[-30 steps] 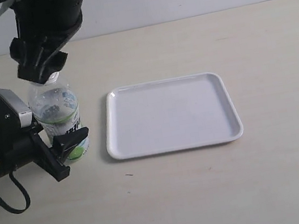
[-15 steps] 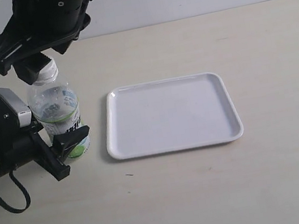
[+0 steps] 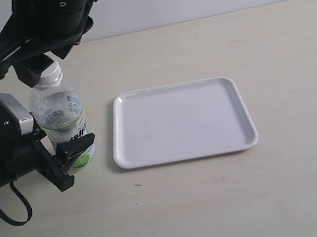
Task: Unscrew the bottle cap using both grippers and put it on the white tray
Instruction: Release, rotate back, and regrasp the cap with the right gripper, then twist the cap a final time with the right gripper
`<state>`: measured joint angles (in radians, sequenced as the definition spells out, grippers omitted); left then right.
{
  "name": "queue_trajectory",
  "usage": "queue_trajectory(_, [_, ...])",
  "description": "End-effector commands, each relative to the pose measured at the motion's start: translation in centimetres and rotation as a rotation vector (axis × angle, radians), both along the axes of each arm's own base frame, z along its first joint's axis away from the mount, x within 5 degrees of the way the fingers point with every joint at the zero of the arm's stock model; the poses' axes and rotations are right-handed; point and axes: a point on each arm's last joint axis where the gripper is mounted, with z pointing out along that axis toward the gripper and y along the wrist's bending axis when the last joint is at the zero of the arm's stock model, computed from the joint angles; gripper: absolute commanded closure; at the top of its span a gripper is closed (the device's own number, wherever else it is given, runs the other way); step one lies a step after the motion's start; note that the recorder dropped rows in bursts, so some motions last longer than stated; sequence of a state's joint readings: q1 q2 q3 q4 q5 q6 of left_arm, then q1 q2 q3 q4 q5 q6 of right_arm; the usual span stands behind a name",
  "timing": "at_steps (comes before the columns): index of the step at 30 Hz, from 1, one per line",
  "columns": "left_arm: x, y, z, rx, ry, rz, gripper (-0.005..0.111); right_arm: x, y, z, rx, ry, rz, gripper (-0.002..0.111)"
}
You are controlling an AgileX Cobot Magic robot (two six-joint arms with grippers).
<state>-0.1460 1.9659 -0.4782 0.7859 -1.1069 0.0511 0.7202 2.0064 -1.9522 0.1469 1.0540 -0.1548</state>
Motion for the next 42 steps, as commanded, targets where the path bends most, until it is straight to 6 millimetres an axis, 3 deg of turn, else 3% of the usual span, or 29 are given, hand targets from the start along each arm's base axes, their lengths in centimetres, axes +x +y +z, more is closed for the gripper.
queue_trajectory(1, [0.11,-0.23,0.85,-0.045,-0.047,-0.007,0.107,-0.12,-0.01,0.12,-0.002,0.001,0.003,0.05])
queue_trajectory(8, [0.11,-0.23,0.85,-0.045,-0.047,-0.007,0.107,-0.24,-0.19,-0.07,-0.029,0.012,0.014,0.061])
queue_trajectory(18, [0.11,-0.23,0.85,-0.045,-0.047,-0.007,0.107,-0.22,-0.19,-0.06,-0.041,-0.009,0.049,0.108])
queue_trajectory(24, [0.11,-0.23,0.85,-0.049,-0.043,-0.005,0.107,-0.25,-0.15,-0.06,-0.108,-0.108,0.253,0.108])
queue_trajectory(34, [0.14,-0.21,0.85,-0.051,-0.041,0.0,0.107,-0.49,0.11,0.0,-0.249,-0.361,0.775,0.108])
queue_trajectory(42, [0.15,-0.2,0.85,-0.051,-0.041,0.002,0.107,-0.44,0.11,0.01,-0.346,-0.513,1.048,0.108])
